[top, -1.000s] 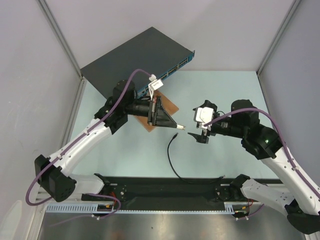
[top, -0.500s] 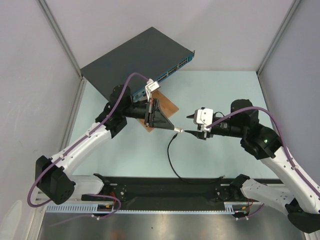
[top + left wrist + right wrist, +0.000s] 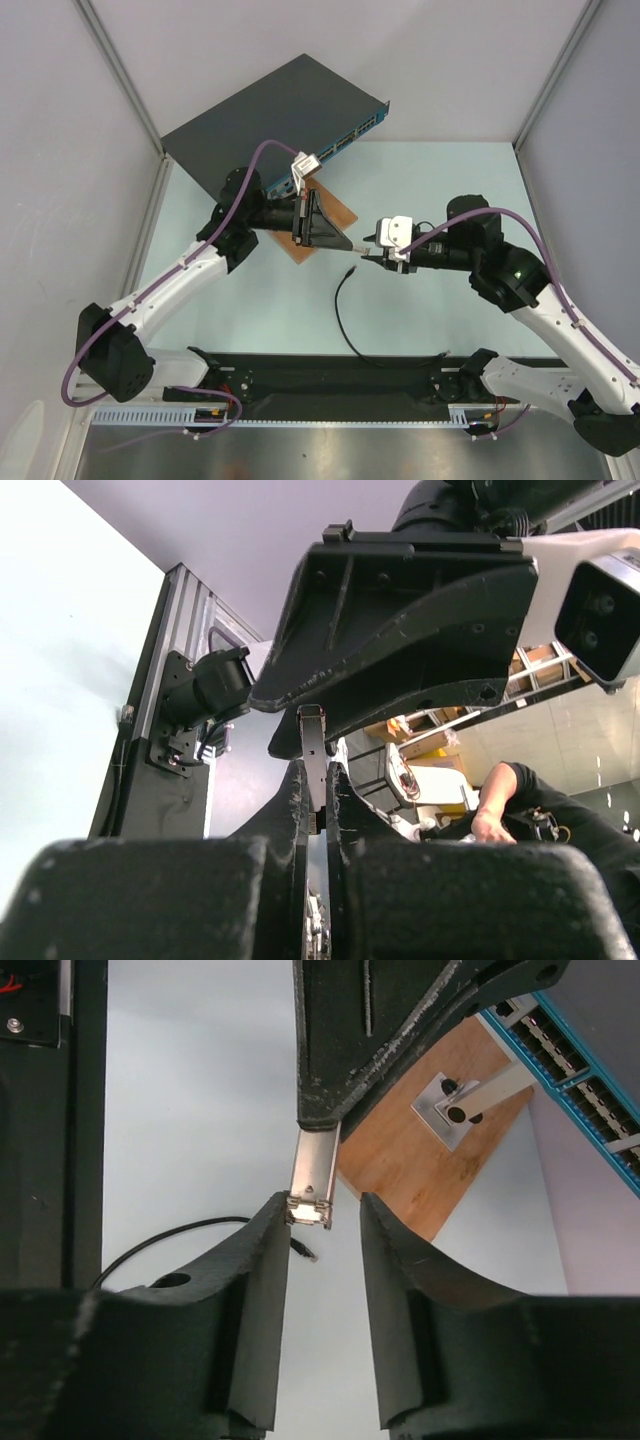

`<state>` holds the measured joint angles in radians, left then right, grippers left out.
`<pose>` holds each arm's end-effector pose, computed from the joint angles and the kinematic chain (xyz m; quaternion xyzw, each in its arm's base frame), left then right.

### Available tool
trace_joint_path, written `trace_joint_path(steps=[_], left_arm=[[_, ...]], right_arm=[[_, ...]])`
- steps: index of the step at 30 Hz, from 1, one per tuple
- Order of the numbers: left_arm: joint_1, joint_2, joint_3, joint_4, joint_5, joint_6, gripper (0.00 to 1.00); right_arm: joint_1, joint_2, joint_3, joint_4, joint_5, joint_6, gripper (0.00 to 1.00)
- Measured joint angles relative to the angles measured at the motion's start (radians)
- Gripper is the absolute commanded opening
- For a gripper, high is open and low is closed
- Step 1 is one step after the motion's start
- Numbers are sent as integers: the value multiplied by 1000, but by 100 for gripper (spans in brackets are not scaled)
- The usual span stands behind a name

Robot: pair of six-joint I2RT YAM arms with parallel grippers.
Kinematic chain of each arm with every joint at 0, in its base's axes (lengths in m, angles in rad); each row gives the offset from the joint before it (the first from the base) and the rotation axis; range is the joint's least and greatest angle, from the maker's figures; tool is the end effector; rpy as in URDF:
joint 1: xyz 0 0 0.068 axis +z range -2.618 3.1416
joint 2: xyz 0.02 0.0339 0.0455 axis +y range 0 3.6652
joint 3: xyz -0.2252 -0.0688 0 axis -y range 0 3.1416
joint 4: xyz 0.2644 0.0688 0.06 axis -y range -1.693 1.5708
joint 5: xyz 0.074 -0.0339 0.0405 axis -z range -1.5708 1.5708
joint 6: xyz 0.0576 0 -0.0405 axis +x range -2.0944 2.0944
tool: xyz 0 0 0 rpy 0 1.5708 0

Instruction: Insert the plug into the switch port

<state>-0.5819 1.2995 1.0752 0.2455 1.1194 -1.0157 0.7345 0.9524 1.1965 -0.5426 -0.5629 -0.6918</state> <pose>0.2471 -0.2246 0.3323 0.2429 0.6606 -0.6930 0.1563 0.1640 0.1896 0.3830 -0.6303 0.4765 0.2356 0.5658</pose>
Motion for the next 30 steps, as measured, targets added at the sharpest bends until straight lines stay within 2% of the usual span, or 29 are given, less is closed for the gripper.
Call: trace_joint_path(steps=[4,8,11,12,13,14,16,17,20,24,30], left_arm=[[1,1,0,0,-17,-5,0],[2,1,0,-8,-28,-2,0],[5,1,0,-31,-44,8,0],[6,1,0,-40,-46,14,1],[6,1,0,-49,-48,21,6],[6,1,2,-63,-52,29,22],[11,1,8,-88,-61,56,39],[13,1,13,-103,-62,61,53],[42,8,56,-160,-61,103,74],[161,14,177,-209,-63,147,87],[458,-39,253,-176,-64,123,93]], right_arm=[[6,5,5,2,8,-1,27],[14,9,8,1,23,-2,21],[16,17,8,-1,39,-10,3],[18,20,8,-2,44,-9,0],[20,22,8,-4,50,-8,0],[21,24,8,-6,56,-8,0],[23,26,8,1,68,-3,0],[21,26,8,10,78,4,0],[-1,29,8,38,87,31,0],[-150,70,16,69,52,101,0],[-357,219,87,95,-5,194,0]])
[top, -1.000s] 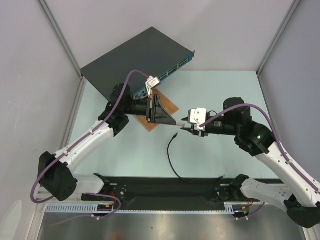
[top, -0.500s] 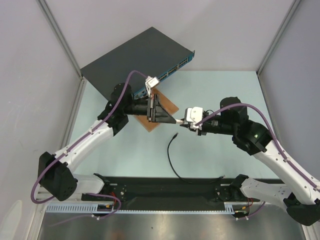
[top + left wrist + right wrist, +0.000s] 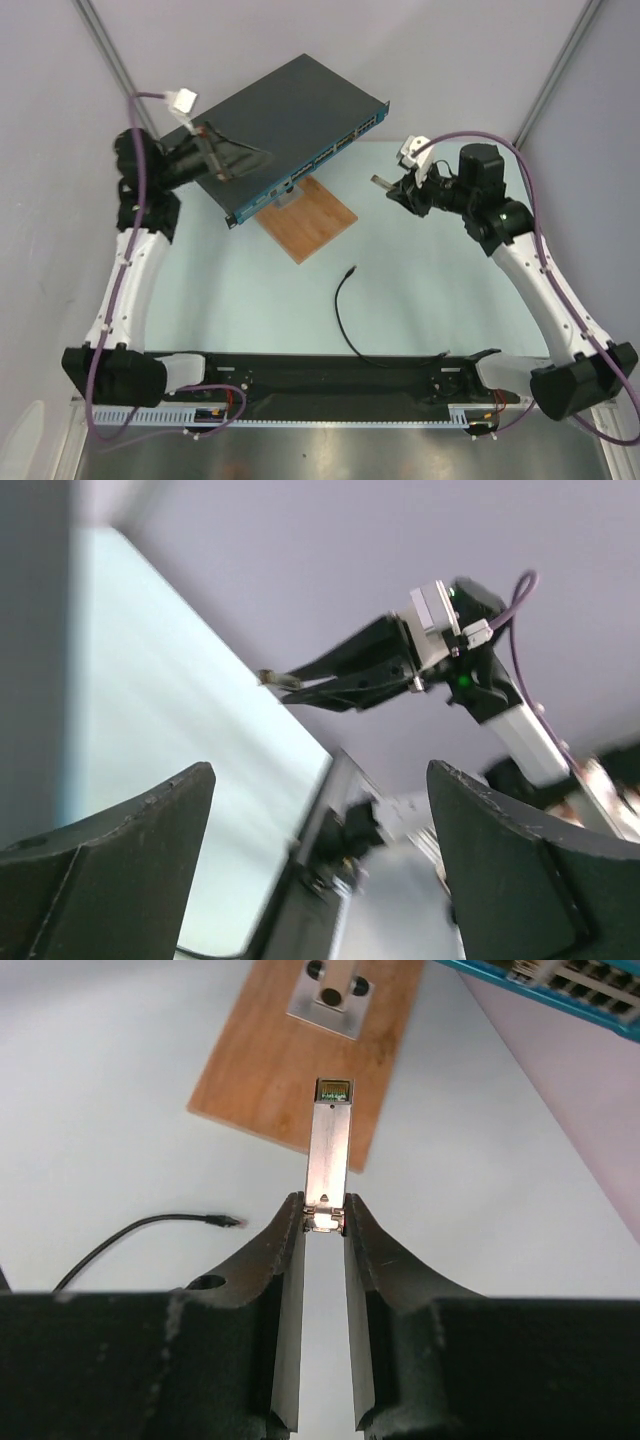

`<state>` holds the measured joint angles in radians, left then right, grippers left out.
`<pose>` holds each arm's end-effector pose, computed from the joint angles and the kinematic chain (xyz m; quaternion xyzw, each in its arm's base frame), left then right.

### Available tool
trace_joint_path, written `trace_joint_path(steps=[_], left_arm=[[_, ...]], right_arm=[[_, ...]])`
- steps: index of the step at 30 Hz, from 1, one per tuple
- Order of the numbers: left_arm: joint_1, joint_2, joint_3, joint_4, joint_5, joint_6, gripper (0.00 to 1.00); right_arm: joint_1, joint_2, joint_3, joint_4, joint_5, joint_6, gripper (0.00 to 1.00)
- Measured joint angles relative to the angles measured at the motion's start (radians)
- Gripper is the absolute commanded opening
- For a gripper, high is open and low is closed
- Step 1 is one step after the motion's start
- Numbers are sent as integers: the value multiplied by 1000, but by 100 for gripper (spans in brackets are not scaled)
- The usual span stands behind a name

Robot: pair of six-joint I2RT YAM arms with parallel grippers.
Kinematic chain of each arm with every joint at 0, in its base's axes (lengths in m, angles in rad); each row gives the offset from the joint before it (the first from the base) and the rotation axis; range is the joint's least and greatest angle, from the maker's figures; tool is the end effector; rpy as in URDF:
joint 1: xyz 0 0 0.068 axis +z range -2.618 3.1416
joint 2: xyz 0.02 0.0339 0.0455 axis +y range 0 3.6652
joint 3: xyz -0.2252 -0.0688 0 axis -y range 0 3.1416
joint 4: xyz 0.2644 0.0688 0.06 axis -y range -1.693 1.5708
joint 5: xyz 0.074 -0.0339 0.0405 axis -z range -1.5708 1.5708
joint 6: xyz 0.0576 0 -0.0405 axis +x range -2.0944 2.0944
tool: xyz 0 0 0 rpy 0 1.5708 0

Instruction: Insert the plug into the switch port

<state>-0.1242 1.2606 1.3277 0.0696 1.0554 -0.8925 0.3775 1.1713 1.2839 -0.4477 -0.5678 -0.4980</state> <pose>0.3039 -0.0884 0.4195 0.1391 0.6686 -0.6060 0.4078 0.2713 0.1409 0.3700 -0.4787 0.6399 0.1944 0.5688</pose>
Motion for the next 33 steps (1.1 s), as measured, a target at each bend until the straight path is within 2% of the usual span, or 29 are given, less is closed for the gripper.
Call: trace_joint_path(steps=[4,8,12,18,23,33], left_arm=[[250,-82,-41,26,-6,-50,94],[475,-187,-156,18,-23,-72,100],[577,-242,-297,5,-33,-81,100],[594,-237,-417,-78,-80,-68,95],[595,-218,-466,-79,-104,-68,91],[536,-149,-486,44,-146,-100,87]], right_arm=[[-64,109,76,7,-10,24,0],[-85,213,159,13,-6,35,0],[-85,338,267,0,3,57,0],[-78,455,373,-25,6,89,0],[-44,500,416,-35,27,93,0],[32,588,467,-22,113,114,0]])
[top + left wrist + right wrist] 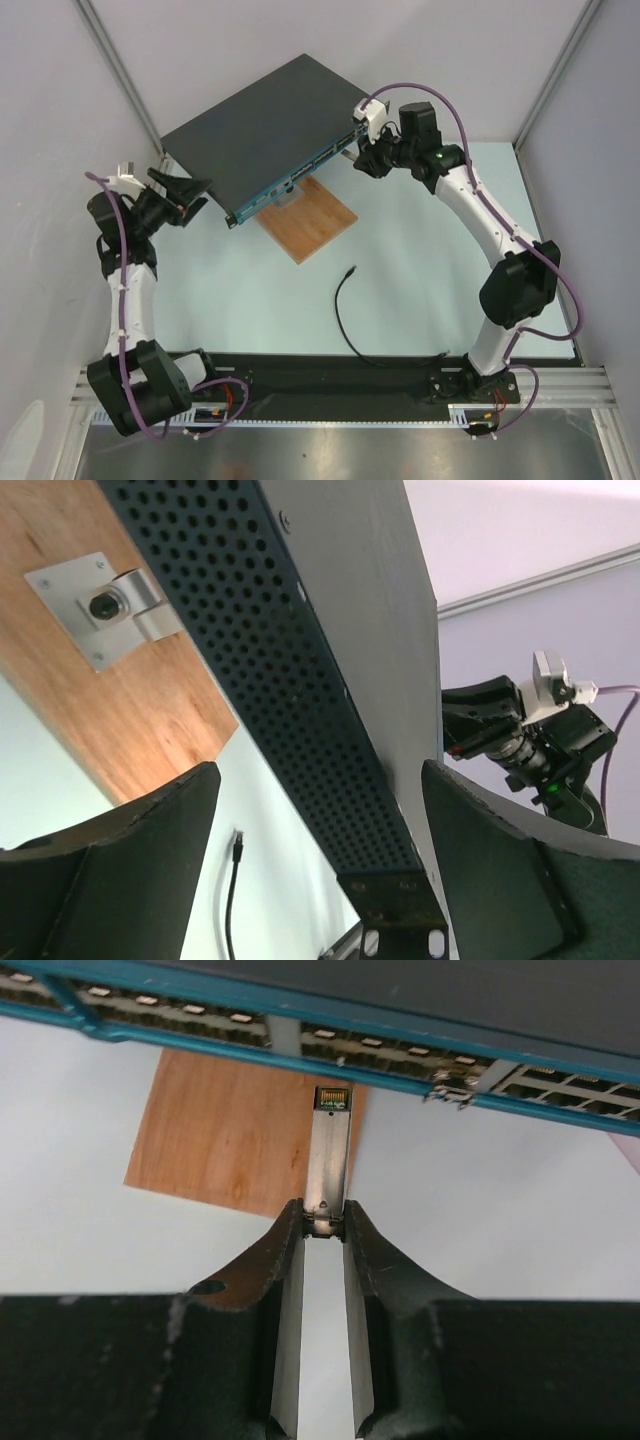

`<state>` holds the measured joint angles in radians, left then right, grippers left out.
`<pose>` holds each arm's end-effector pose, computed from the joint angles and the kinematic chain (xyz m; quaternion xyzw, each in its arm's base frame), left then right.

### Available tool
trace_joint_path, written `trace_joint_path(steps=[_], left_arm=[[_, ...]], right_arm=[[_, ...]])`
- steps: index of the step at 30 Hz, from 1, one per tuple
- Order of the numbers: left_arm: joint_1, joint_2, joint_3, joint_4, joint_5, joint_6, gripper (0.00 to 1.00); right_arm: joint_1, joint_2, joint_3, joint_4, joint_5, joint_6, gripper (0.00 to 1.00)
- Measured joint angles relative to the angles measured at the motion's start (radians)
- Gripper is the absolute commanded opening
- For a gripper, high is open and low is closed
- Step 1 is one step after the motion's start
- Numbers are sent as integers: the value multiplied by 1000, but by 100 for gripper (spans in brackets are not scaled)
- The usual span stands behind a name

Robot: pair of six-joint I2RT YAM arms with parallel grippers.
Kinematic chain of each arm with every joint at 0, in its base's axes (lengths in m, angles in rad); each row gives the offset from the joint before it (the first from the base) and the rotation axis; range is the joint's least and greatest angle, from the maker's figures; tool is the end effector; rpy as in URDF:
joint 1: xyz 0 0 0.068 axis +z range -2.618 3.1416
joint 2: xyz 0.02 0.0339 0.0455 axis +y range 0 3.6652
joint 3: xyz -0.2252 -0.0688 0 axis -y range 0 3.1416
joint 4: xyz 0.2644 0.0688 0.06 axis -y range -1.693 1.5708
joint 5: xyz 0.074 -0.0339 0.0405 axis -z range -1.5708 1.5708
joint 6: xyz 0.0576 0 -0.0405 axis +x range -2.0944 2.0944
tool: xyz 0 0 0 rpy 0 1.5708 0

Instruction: Insert the plug into the switch port

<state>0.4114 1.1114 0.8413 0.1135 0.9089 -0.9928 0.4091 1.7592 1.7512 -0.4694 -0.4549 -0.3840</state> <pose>0.2923 0.0779 0.2856 -0.2234 0.7057 -0.4870 0.4636 0.3925 0.1977 0.3348 -0.4296 0.7224 0.1990 0.5040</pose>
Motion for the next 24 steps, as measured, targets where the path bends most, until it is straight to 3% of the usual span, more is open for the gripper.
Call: trace_joint_path(steps=[5,12,18,21,24], left_arm=[[-52,41,0,62,-21,-33,79],[-70,67,0,111,-23,-99,37],[-69,80,4,122,-10,-106,8],[-68,81,5,124,-9,-107,0],[-68,84,7,124,-7,-107,0]], right_arm=[[2,37,45,-13,30,12,0],[1,54,85,-56,36,18,0],[-6,54,85,-61,28,18,0],[-11,54,85,-63,21,18,0],[-18,53,85,-66,21,17,0]])
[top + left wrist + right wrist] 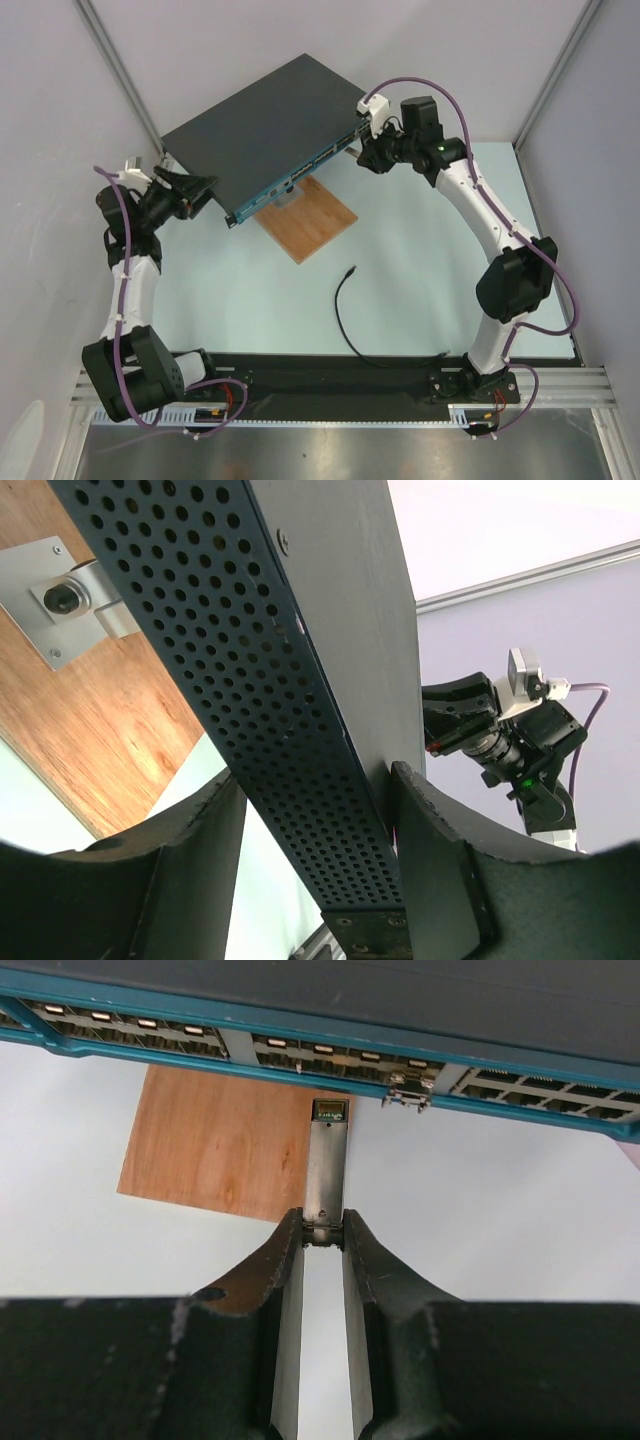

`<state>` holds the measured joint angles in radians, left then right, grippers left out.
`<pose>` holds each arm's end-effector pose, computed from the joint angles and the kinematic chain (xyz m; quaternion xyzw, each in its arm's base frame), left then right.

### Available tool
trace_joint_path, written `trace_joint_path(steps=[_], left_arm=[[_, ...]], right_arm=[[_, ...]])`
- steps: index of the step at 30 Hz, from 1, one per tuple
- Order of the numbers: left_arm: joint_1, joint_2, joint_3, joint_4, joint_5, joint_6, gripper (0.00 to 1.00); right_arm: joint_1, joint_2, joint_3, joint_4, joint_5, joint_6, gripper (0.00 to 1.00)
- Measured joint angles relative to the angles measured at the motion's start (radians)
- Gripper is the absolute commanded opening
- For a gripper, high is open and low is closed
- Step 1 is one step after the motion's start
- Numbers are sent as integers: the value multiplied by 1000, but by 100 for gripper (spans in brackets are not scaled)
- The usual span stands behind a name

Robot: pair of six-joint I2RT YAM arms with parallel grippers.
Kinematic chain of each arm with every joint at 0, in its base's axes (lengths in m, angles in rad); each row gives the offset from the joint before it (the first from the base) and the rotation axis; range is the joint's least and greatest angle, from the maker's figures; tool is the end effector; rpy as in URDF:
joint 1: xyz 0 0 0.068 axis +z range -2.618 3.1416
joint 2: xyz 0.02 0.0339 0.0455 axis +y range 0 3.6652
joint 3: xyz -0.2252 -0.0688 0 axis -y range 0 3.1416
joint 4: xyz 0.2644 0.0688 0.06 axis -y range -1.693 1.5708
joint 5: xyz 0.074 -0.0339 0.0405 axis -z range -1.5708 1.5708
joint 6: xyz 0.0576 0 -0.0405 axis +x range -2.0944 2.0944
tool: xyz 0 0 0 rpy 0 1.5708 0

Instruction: Insert the plug into the switch port

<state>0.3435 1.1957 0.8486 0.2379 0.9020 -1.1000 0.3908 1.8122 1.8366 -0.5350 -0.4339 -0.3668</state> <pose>0.3124 0.0637 0.2776 -0.2244 0.6953 -0.5235 0.4384 0.4039 0.1926 0.3369 -0.4127 0.7426 0.1916 0.4915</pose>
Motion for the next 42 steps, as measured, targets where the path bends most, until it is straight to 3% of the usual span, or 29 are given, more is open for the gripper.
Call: trace_joint_path(steps=[24,42], left_arm=[[1,3,10,-16,1,1,0],[1,3,10,-16,0,1,0]], right_arm=[[-1,-14,58,-34,1,20,0],[23,-37,-49,35,104,146,0]])
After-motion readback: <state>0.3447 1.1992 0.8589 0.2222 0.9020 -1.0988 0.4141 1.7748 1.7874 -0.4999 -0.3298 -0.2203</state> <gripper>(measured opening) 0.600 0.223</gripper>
